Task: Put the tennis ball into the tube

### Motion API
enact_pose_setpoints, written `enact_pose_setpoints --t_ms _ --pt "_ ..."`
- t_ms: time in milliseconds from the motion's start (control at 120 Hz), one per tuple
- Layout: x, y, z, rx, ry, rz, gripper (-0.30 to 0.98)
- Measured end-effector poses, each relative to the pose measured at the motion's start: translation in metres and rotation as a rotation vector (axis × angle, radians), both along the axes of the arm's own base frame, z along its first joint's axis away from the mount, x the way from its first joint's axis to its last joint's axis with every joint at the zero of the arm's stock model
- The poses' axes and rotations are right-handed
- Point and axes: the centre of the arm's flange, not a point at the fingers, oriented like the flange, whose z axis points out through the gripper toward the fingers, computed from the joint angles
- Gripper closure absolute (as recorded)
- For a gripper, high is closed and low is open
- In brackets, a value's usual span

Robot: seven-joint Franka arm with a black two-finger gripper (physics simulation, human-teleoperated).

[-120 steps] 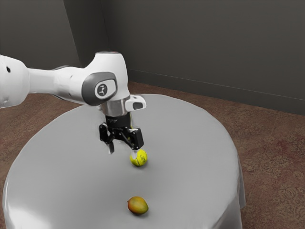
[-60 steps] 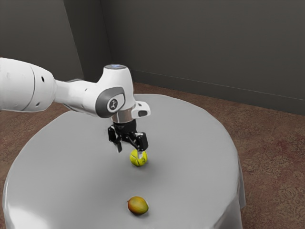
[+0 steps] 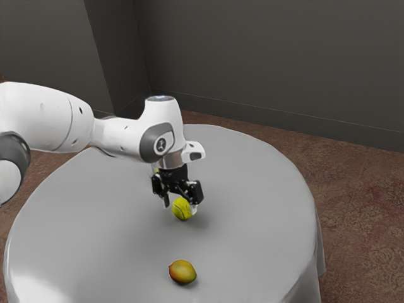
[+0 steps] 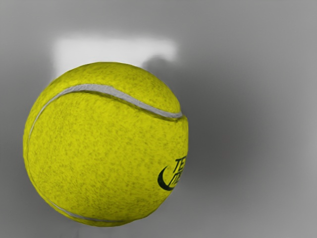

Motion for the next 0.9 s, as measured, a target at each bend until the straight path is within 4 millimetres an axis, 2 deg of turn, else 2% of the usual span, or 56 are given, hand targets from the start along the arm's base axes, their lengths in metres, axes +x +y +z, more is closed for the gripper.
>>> enact_pose_setpoints --t_ms 250,900 --pt "0.011 0.008 -0.010 0.003 0.001 0.006 0.00" --pt "0.026 0.012 -0.034 0.017 0.005 -0.008 0.00"
